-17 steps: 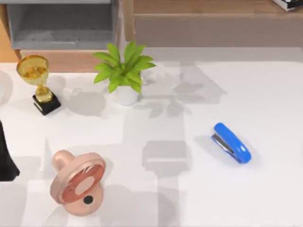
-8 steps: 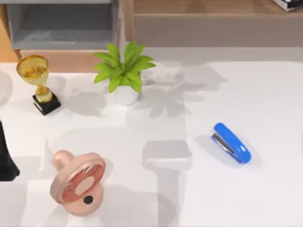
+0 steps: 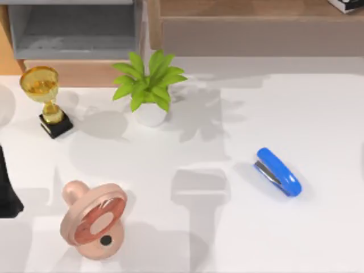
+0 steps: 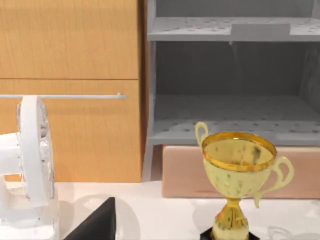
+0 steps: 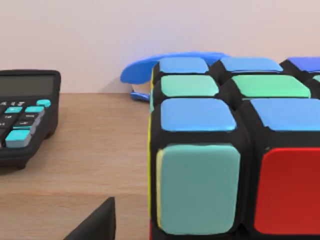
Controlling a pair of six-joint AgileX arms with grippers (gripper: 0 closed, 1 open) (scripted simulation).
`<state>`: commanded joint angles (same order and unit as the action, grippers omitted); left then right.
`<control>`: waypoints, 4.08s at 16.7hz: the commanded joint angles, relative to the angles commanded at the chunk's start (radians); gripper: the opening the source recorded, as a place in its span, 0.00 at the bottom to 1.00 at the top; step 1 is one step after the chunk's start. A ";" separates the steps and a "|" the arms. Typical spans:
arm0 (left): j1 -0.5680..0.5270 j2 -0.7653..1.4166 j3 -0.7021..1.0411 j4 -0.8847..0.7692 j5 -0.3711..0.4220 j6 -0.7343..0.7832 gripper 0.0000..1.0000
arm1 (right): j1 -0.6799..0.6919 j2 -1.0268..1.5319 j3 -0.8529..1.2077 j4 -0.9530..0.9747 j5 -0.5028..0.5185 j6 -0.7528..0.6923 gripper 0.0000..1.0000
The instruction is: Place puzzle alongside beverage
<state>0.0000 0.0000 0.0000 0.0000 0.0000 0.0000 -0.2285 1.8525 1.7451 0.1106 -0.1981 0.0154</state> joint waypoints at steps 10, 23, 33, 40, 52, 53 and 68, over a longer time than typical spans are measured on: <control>0.000 0.000 0.000 0.000 0.000 0.000 1.00 | 0.000 0.000 0.000 0.000 0.000 0.000 0.32; 0.000 0.000 0.000 0.000 0.000 0.000 1.00 | -0.003 -0.002 0.000 0.000 0.000 0.002 0.00; 0.000 0.000 0.000 0.000 0.000 0.000 1.00 | -0.003 0.001 0.046 -0.040 -0.001 0.003 0.00; 0.000 0.000 0.000 0.000 0.000 0.000 1.00 | 0.120 -0.229 -0.057 -0.209 0.017 0.071 0.00; 0.000 0.000 0.000 0.000 0.000 0.000 1.00 | 0.595 -0.570 -0.753 -0.973 0.134 0.380 0.00; 0.000 0.000 0.000 0.000 0.000 0.000 1.00 | 0.629 -0.587 -0.805 -1.027 0.145 0.403 0.00; 0.000 0.000 0.000 0.000 0.000 0.000 1.00 | 0.744 -0.646 -0.993 -1.217 0.191 0.498 0.00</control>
<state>0.0000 0.0000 0.0000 0.0000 0.0000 0.0000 0.5152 1.2061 0.7518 -1.1064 -0.0075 0.5130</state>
